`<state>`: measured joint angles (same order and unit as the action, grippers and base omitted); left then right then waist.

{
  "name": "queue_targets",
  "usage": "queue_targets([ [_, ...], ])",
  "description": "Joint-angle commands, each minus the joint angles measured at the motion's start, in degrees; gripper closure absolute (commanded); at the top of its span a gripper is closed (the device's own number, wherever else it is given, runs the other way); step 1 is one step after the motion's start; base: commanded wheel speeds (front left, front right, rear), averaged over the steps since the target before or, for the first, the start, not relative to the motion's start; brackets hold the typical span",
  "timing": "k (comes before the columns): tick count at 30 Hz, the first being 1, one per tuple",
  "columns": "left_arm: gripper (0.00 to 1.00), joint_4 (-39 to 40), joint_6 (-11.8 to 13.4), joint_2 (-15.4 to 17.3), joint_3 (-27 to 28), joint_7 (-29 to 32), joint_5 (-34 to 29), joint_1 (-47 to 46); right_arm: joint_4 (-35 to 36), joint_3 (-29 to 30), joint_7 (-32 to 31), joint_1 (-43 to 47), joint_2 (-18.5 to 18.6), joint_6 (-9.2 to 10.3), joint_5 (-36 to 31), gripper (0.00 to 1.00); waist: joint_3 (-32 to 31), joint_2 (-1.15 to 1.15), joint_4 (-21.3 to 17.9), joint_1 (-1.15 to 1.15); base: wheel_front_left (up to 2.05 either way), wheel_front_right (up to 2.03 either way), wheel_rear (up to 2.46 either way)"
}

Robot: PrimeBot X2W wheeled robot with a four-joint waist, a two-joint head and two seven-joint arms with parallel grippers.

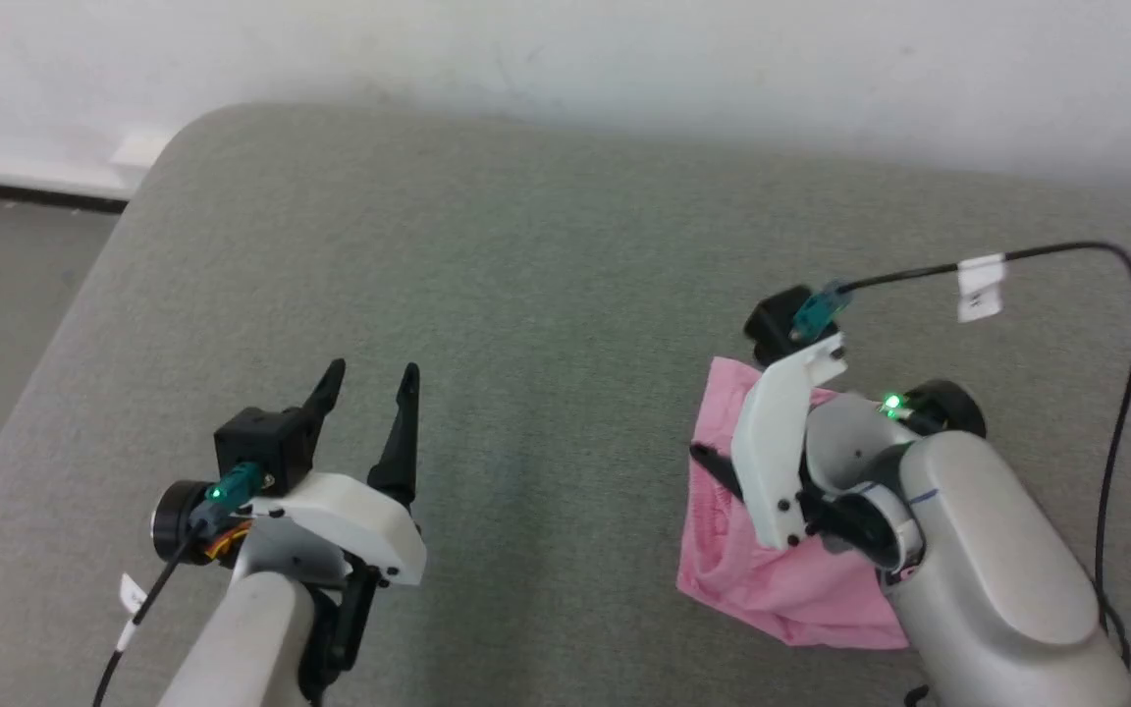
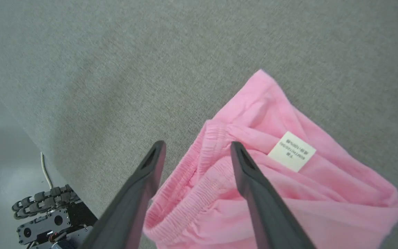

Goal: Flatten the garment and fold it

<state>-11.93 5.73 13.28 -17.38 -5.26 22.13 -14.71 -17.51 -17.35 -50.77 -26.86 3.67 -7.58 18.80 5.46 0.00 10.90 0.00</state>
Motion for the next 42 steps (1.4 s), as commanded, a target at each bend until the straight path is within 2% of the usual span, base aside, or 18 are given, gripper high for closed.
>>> queue_targets([
  [1,0.00,0.3,0.5,0.6,0.5,-0.5,0.2,0.3,1.8,0.0,0.6,-0.7,0.8,0.09,0.9,0.00,-1.7,0.00,-3.3,0.00,0.00,0.00,0.00],
  [7,0.00,2.7,2.5,1.7,1.9,-4.0,-0.8,1.5,10.5,4.4,4.1,1.3,3.2,0.09,2.4,0.00,-2.6,0.00,-7.9,0.00,0.00,0.00,0.00],
  [14,0.00,5.0,4.1,2.1,2.1,-6.4,-2.2,3.1,14.2,13.9,8.1,10.5,4.1,0.09,-3.1,0.00,-1.9,0.00,-9.8,0.00,0.00,0.00,0.00],
  [21,0.00,5.7,4.7,2.1,1.5,-6.1,-2.4,3.7,9.5,15.7,7.7,15.8,2.0,0.09,-6.2,0.00,-0.7,0.00,-8.7,0.00,0.00,0.00,0.00],
  [24,0.00,5.8,4.8,2.0,1.3,-5.8,-2.4,3.5,7.3,15.8,8.1,15.6,1.5,0.09,-7.2,0.00,-0.1,0.00,-8.1,0.00,0.00,0.00,0.00],
  [34,0.00,5.5,5.1,1.0,0.1,-5.8,-2.3,2.0,-6.0,15.4,12.9,12.3,0.6,0.09,-10.9,0.00,1.6,0.00,-5.0,0.00,0.00,0.00,0.00],
  [35,0.00,5.4,5.1,1.0,0.1,-5.8,-2.3,1.9,-7.1,15.3,12.8,12.2,0.7,0.09,-10.9,0.17,1.5,0.00,-4.9,0.00,0.00,0.00,0.00],
  [36,0.00,5.3,5.1,1.0,0.1,-5.8,-2.2,1.9,-7.9,15.0,13.0,12.0,0.8,0.09,-11.0,0.63,1.4,0.00,-4.8,0.00,0.00,0.00,0.00],
  [37,0.00,5.3,5.1,1.1,0.1,-5.8,-2.2,1.9,-8.6,14.7,13.2,11.8,1.0,0.09,-11.0,1.00,1.4,0.00,-4.8,0.00,0.00,0.00,0.00],
  [42,0.00,5.3,5.6,1.4,0.5,-5.9,-2.1,2.2,-9.7,12.6,13.6,10.5,2.1,0.09,-10.0,1.00,1.0,0.00,-5.8,0.00,0.00,0.00,0.00],
])
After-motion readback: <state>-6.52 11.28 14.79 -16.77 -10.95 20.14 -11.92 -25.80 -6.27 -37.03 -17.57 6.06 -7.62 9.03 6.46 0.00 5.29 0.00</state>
